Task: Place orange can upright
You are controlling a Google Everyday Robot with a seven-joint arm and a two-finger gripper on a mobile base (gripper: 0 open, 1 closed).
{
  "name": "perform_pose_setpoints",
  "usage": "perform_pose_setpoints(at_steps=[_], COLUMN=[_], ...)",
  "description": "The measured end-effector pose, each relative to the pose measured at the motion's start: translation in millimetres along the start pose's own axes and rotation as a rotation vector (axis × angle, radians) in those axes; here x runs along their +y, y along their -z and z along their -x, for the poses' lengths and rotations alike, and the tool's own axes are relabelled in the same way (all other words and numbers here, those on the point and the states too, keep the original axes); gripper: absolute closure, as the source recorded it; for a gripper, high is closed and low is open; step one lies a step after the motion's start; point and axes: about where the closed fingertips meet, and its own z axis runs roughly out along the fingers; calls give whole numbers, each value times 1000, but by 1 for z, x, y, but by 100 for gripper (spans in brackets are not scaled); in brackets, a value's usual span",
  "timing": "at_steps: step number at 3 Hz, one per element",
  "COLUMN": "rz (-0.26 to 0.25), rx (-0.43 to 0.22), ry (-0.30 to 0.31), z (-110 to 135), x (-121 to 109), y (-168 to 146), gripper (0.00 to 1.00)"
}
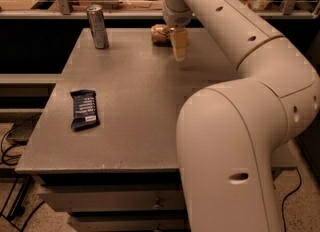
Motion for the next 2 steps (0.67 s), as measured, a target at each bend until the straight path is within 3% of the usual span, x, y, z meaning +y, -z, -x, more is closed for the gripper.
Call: perform_pose_setpoints(at_steps=[2], rz=[-6], rx=[-22], ry=[20], z=[4], x=[-8], y=[-5], gripper=[0])
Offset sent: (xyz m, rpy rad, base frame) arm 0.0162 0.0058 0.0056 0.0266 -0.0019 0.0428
